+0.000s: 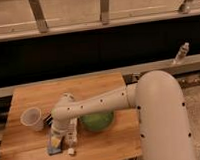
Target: Place the white sponge in the ceramic bowl
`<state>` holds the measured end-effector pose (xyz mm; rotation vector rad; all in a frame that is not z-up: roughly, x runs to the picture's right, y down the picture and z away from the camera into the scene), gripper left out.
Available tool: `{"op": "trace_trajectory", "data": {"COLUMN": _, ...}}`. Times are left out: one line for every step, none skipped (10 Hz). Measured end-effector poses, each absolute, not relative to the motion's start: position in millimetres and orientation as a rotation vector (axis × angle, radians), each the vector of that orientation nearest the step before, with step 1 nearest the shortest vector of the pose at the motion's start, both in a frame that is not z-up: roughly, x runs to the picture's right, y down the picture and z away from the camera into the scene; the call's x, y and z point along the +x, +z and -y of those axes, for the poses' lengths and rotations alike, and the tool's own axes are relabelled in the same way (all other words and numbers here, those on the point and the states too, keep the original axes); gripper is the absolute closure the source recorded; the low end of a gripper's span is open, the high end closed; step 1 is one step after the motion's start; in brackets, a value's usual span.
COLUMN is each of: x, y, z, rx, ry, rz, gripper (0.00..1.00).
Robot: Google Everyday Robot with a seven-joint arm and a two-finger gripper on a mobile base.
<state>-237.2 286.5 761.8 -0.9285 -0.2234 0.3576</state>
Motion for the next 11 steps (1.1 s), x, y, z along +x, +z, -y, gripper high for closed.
{"op": "trace_trajectory", "data": {"x": -235, "y": 761, "z": -287, "rx": -0.931, "ry": 0.355, "rz": 0.216, "gripper": 0.87}}
{"op": "trace_trajectory", "data": {"x": -236, "y": 761, "z": -287, "rx": -0.930, "ry": 0.353, "rz": 0.220, "gripper": 0.96}}
{"op": "trace_trajectory", "data": {"x": -240, "y": 761, "z": -286, "rx": -0.920, "ry": 0.349, "rz": 0.234, "gripper": 1.00}}
{"op": "trace_trajectory", "data": {"x": -245, "y": 759, "z": -284, "rx": -0.908, "ry": 0.338, "rz": 0.245, "gripper": 1.00}}
{"op": "trace_trajectory", "data": {"x": -252, "y": 757, "z": -280, "rx": -0.895, "ry": 0.331, "rz": 0.259, "gripper": 1.00}}
{"op": "trace_trajectory", "data": {"x": -251, "y": 755, "z": -274, "rx": -0.897, "ry": 0.348, "rz": 0.276, "gripper": 1.00}}
{"op": "trace_trajectory", "data": {"x": -249, "y": 754, "z": -268, "rx": -0.915, "ry": 0.378, "rz": 0.296, "gripper": 1.00}}
{"op": "trace_trajectory", "data": {"x": -247, "y": 751, "z": -257, "rx": -0.932, "ry": 0.416, "rz": 0.321, "gripper": 1.00}}
{"op": "trace_trajectory", "data": {"x": -245, "y": 743, "z": -244, "rx": -0.935, "ry": 0.443, "rz": 0.345, "gripper": 1.00}}
{"op": "trace_trajectory", "data": {"x": -244, "y": 739, "z": -236, "rx": -0.934, "ry": 0.456, "rz": 0.353, "gripper": 1.00}}
{"op": "trace_trajectory", "data": {"x": -241, "y": 737, "z": -223, "rx": -0.928, "ry": 0.472, "rz": 0.358, "gripper": 1.00}}
